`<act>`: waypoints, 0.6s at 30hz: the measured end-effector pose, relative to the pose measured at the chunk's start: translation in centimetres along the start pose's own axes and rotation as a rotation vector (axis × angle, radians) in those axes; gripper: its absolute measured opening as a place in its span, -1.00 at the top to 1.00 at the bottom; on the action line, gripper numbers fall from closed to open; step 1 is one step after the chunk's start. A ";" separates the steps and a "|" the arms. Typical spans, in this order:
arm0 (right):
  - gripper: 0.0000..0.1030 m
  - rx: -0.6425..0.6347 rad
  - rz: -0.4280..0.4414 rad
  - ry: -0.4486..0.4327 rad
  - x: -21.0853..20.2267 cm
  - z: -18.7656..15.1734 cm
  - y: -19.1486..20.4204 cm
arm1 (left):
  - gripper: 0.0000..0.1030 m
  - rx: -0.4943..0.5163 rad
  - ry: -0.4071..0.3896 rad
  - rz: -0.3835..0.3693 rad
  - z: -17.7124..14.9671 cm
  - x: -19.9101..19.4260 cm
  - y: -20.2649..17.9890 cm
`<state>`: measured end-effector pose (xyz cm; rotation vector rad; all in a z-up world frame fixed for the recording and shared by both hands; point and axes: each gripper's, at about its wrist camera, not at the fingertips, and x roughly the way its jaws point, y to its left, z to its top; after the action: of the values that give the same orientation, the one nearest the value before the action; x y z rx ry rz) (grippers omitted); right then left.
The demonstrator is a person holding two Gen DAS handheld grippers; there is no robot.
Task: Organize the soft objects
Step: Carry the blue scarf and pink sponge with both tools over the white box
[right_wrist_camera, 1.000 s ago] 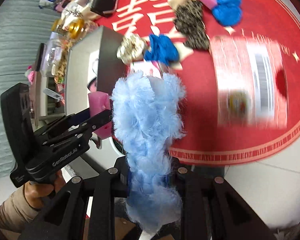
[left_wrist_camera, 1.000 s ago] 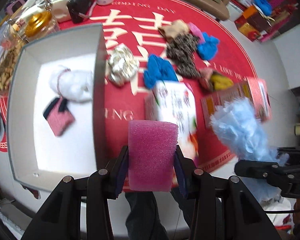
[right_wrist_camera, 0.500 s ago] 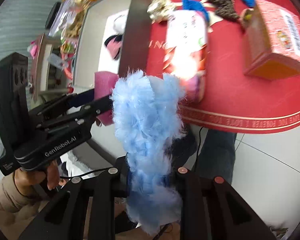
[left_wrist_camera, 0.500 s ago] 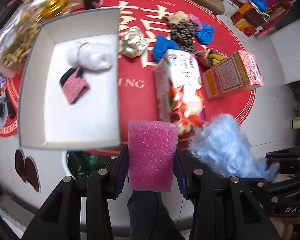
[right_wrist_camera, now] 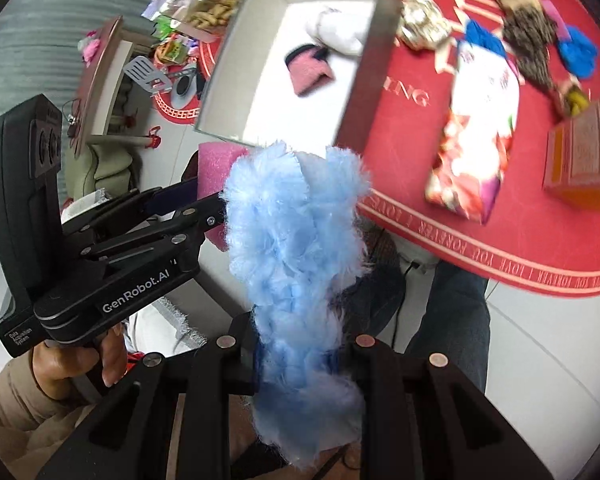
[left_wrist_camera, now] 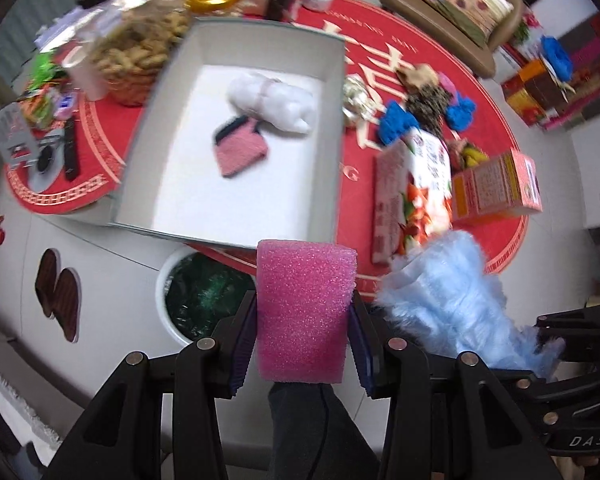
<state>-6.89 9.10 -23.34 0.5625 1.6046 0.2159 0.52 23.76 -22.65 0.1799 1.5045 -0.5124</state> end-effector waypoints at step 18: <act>0.50 -0.090 -0.071 -0.081 -3.9 5.0 5.9 | 0.15 -0.136 -0.111 0.092 2.6 -5.0 4.2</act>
<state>-0.61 11.36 -17.77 0.4386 1.5257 0.2088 4.71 27.43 -18.35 0.1119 1.4102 -0.3400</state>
